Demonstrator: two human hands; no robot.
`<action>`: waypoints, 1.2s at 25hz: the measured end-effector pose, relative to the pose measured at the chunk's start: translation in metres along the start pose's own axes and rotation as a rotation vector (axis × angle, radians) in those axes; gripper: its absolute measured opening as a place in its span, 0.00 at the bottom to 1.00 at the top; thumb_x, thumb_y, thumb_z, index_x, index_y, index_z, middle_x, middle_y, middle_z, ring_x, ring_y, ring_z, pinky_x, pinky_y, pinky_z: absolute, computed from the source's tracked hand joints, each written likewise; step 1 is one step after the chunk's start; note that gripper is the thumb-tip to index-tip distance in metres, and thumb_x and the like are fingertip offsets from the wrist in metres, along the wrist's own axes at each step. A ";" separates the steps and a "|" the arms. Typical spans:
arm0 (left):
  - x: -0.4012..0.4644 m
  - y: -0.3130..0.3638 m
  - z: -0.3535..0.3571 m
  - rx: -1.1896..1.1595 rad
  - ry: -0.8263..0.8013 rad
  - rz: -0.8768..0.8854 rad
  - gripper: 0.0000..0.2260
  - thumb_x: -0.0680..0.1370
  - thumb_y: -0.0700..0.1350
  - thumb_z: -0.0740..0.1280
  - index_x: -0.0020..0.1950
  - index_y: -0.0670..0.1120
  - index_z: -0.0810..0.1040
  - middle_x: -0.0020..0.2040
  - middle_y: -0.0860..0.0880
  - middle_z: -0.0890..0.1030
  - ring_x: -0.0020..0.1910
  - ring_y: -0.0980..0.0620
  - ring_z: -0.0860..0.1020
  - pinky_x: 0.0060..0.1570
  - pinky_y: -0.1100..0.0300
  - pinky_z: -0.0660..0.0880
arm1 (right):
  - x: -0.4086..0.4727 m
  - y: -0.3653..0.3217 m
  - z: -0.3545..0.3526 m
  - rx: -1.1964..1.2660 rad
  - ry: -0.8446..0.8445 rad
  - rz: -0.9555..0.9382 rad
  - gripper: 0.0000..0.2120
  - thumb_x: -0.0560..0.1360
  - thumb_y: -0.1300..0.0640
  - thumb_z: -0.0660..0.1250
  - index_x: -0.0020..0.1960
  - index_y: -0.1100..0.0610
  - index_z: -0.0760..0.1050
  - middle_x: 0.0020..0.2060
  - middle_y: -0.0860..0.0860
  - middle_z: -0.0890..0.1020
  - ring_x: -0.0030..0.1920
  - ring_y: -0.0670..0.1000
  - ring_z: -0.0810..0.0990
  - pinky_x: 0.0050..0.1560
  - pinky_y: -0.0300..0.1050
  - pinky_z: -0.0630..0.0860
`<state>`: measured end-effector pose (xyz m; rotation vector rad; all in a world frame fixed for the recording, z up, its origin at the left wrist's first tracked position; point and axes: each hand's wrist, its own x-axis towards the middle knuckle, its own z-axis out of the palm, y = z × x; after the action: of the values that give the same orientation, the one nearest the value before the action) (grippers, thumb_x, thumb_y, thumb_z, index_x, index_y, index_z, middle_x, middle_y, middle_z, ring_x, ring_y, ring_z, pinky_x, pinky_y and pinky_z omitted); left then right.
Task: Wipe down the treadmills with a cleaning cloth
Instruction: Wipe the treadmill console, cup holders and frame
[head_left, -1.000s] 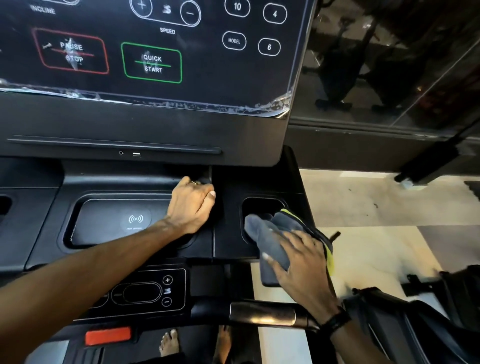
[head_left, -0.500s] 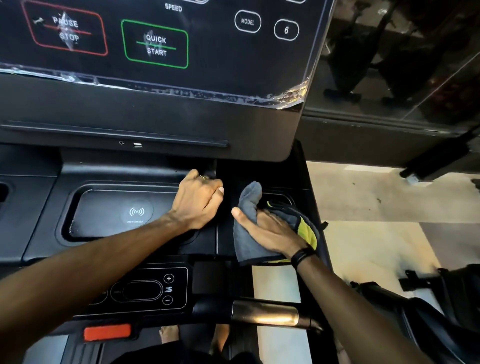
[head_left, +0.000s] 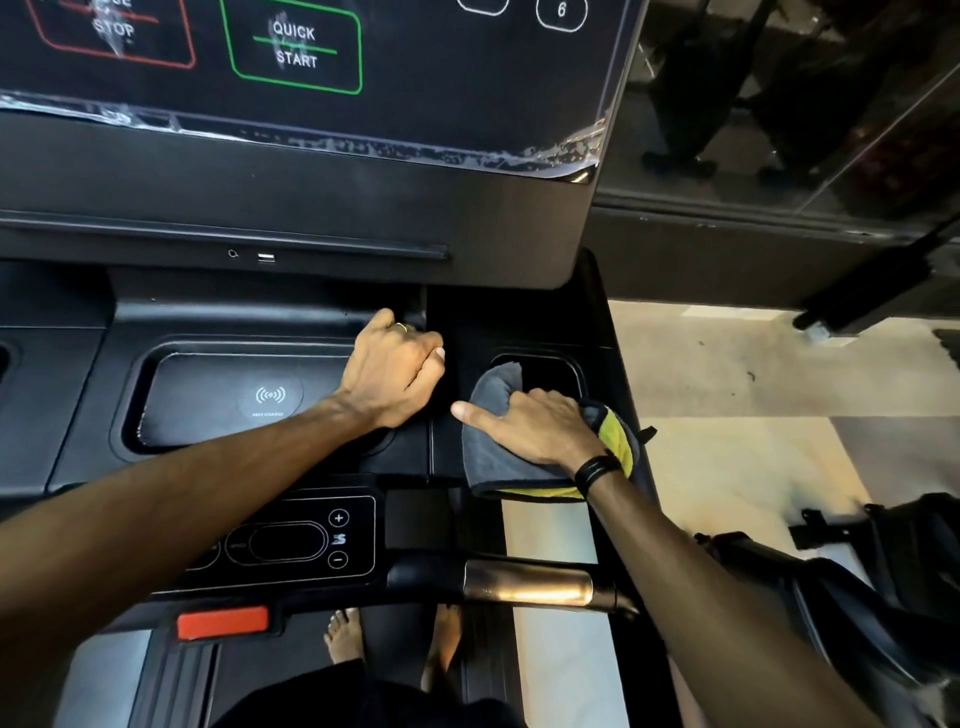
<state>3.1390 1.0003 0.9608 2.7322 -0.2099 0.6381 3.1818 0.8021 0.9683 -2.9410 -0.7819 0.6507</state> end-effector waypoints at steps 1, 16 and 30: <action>0.000 0.000 0.000 0.005 -0.011 0.005 0.16 0.77 0.47 0.52 0.31 0.44 0.69 0.26 0.46 0.74 0.26 0.44 0.71 0.43 0.52 0.60 | -0.001 0.002 0.002 0.034 0.036 -0.001 0.50 0.70 0.19 0.44 0.56 0.59 0.81 0.57 0.63 0.82 0.57 0.65 0.79 0.54 0.56 0.71; 0.002 0.000 -0.001 0.025 -0.010 0.039 0.16 0.76 0.47 0.52 0.32 0.43 0.70 0.28 0.44 0.76 0.27 0.42 0.73 0.44 0.50 0.61 | -0.046 0.052 -0.060 0.495 0.735 0.212 0.42 0.68 0.17 0.43 0.36 0.54 0.72 0.33 0.51 0.81 0.36 0.56 0.80 0.36 0.46 0.70; 0.002 0.001 -0.005 0.040 -0.059 0.035 0.17 0.76 0.48 0.51 0.32 0.43 0.71 0.28 0.44 0.76 0.27 0.43 0.72 0.46 0.50 0.62 | 0.003 0.000 -0.005 -0.377 -0.098 -0.172 0.72 0.50 0.24 0.12 0.70 0.49 0.75 0.55 0.59 0.83 0.55 0.59 0.81 0.48 0.50 0.66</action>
<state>3.1381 1.0011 0.9662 2.7937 -0.2621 0.5770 3.1859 0.8039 0.9720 -3.1311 -1.2817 0.7070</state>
